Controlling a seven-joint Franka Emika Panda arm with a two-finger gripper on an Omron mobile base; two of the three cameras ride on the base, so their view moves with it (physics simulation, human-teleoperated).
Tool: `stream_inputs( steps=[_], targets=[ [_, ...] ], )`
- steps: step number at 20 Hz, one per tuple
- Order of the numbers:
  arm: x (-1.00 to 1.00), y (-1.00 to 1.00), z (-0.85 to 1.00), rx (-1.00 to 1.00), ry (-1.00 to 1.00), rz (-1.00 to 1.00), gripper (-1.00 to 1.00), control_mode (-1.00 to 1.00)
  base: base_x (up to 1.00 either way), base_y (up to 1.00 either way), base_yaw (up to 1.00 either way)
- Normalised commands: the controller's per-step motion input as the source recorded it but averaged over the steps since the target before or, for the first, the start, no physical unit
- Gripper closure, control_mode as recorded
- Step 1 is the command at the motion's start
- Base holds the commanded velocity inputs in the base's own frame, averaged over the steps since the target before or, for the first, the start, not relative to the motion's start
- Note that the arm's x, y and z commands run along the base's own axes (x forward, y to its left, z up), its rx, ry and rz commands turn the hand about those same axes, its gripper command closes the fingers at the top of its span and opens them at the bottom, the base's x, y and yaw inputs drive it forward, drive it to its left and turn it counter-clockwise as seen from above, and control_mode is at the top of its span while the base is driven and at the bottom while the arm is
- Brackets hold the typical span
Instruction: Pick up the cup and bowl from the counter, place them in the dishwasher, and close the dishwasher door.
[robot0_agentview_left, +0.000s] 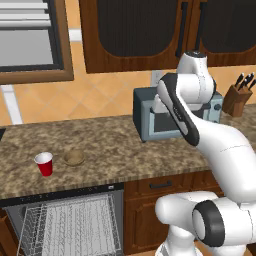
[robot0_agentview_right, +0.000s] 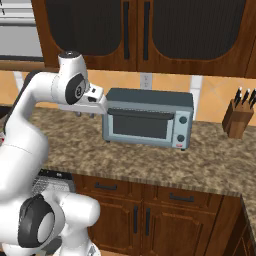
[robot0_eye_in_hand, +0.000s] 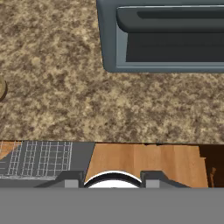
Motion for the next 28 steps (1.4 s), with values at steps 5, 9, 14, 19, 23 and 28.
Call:
stream_inputs(
  steps=[5, 9, 14, 19, 23, 28],
  targets=[
    [-0.25, 0.0, 0.0, 0.0, 0.0, 0.0, -1.0, -1.0, 0.0, 0.0, 0.0],
    [-0.64, 0.0, 0.0, 0.0, 0.0, 0.0, -1.0, -1.0, 0.0, 0.0, 0.0],
    [-0.71, 0.0, -0.12, 0.0, -0.01, 0.0, -1.0, -1.0, 0.0, 0.0, 0.0],
    [-0.38, 0.02, -0.09, 0.0, -0.09, 0.0, -1.0, -1.0, 0.0, 0.0, 0.0],
    [0.0, 0.0, 0.0, 0.0, 0.0, 0.0, -1.0, 1.0, 0.24, -0.12, 0.14],
    [0.0, 0.0, 0.0, 0.0, 0.0, 0.0, -1.0, 1.0, 0.01, -0.75, 0.66]
  ],
)
